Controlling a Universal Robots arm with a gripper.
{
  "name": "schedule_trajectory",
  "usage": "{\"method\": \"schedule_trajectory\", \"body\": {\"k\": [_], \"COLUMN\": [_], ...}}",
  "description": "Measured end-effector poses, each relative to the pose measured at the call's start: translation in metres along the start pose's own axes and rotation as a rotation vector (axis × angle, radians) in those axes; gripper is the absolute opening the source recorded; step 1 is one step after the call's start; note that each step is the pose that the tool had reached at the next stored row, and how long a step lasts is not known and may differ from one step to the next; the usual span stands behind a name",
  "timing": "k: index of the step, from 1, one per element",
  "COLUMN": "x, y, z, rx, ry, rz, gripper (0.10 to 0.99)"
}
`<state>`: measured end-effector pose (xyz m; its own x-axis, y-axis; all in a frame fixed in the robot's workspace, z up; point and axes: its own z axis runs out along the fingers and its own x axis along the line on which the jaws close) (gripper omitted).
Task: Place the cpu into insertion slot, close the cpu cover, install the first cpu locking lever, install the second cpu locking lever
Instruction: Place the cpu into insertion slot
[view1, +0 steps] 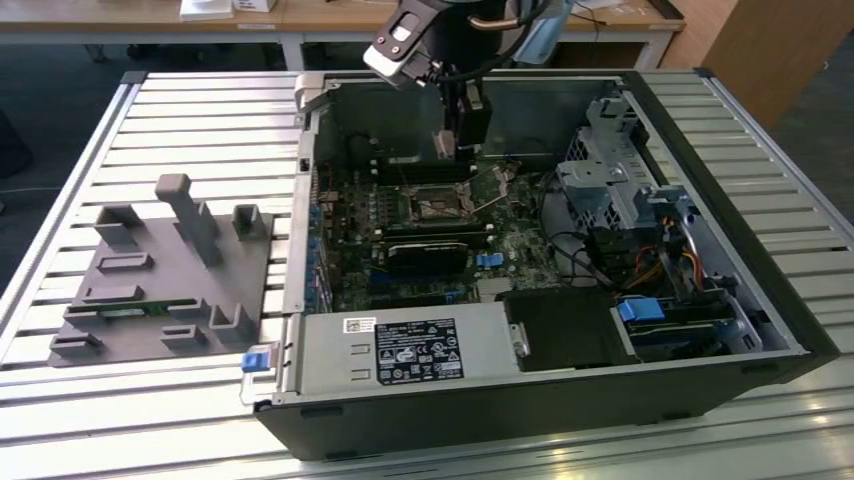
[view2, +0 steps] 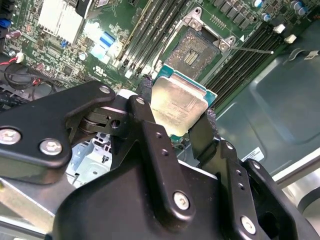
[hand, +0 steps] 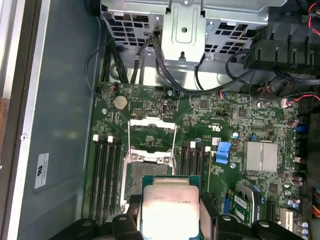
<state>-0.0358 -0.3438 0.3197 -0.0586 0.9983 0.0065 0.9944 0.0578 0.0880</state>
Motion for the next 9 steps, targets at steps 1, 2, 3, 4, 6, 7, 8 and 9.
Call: {"method": "schedule_trajectory", "body": {"k": [1,2,3,4,6,7,8,9], "x": [0.0,0.0,0.0,0.0,0.0,0.0,0.0,0.0], "y": [0.0,-0.0001,-0.0001,-0.0002,-0.0003,-0.0003,-0.0003,-0.0003], "z": [0.0005,0.0011,0.0016,0.002,0.0029,0.0032,0.0036,0.004], "rx": [0.0,0.0,0.0,0.0,0.0,0.0,0.0,0.0], "ry": [0.0,0.0,0.0,-0.0001,-0.0001,0.0,0.0,0.0], "rz": [0.0,0.0,0.0,0.0,0.0,0.0,0.0,0.0], "gripper": [0.541,0.541,0.541,0.541,0.541,0.541,0.541,0.541]}}
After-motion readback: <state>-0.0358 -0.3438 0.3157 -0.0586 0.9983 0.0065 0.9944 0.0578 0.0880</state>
